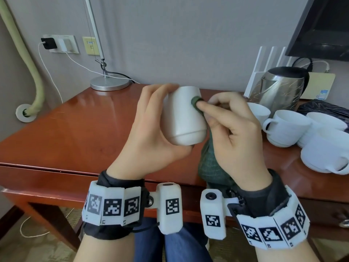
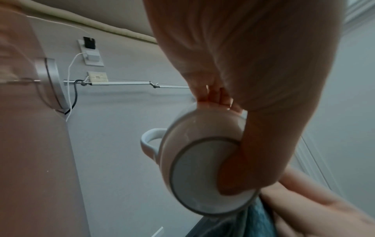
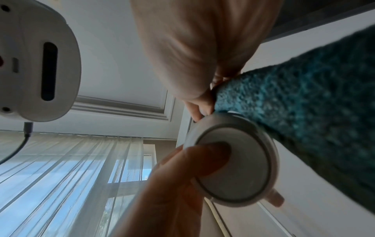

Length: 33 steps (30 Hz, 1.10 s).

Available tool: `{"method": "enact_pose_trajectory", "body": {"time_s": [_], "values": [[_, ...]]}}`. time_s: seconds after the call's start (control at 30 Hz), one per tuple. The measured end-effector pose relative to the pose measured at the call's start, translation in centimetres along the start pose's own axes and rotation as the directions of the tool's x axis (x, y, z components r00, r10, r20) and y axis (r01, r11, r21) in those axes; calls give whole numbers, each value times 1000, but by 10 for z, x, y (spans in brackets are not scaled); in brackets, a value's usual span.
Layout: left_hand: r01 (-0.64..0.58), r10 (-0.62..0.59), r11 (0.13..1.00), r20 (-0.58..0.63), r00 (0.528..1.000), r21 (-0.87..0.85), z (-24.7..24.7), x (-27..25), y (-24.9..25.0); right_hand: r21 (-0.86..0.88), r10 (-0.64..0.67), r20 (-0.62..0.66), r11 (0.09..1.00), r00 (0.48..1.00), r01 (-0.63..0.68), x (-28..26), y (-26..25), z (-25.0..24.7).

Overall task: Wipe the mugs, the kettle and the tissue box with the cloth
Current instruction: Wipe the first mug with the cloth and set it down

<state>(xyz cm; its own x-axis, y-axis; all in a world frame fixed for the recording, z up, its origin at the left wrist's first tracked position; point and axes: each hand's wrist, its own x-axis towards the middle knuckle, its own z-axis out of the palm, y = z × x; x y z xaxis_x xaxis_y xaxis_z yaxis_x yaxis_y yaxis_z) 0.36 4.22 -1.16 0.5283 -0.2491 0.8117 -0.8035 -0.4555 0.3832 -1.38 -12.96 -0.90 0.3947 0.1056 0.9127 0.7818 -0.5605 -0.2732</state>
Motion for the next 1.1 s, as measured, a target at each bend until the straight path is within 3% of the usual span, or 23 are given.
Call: {"method": "enact_pose_trajectory", "body": {"time_s": [0.1, 0.2, 0.27, 0.33, 0.47, 0.57, 0.63, 0.77, 0.87, 1.1], "values": [[55, -56, 998, -65, 996, -10, 0, 0, -5, 81, 12, 55, 997, 998, -17, -4, -3, -4], [120, -127, 990, -114, 985, -68, 3, -4, -5, 170, 196, -26, 967, 980, -189, -5, 2, -7], [157, -174, 978, -119, 978, -137, 3, -6, -2, 338, 422, -65, 862, 904, -378, -7, 7, -6], [170, -193, 970, -127, 973, -172, 4, -6, -1, 483, 597, -24, 709, 802, -514, -9, 11, -4], [195, -230, 953, -139, 963, -230, 6, -4, -1, 521, 762, 104, 506, 639, -687, -7, 5, 1], [189, -233, 941, -133, 963, -281, 5, -5, -2, 580, 799, 244, 334, 550, -743, -4, -2, 4], [173, -223, 943, -150, 963, -286, 6, -6, -2, 549, 762, 360, 294, 539, -782, -3, -7, 4], [148, -205, 950, -189, 960, -276, 9, -4, -3, 457, 651, 497, 365, 573, -811, -1, -20, 2], [123, -170, 963, -187, 967, -241, 9, -1, -1, 412, 632, 493, 436, 598, -800, 1, -25, 4], [78, -77, 997, -31, 997, 9, 1, 3, 0, 459, 741, 354, 395, 571, -796, -3, -17, 12]]}}
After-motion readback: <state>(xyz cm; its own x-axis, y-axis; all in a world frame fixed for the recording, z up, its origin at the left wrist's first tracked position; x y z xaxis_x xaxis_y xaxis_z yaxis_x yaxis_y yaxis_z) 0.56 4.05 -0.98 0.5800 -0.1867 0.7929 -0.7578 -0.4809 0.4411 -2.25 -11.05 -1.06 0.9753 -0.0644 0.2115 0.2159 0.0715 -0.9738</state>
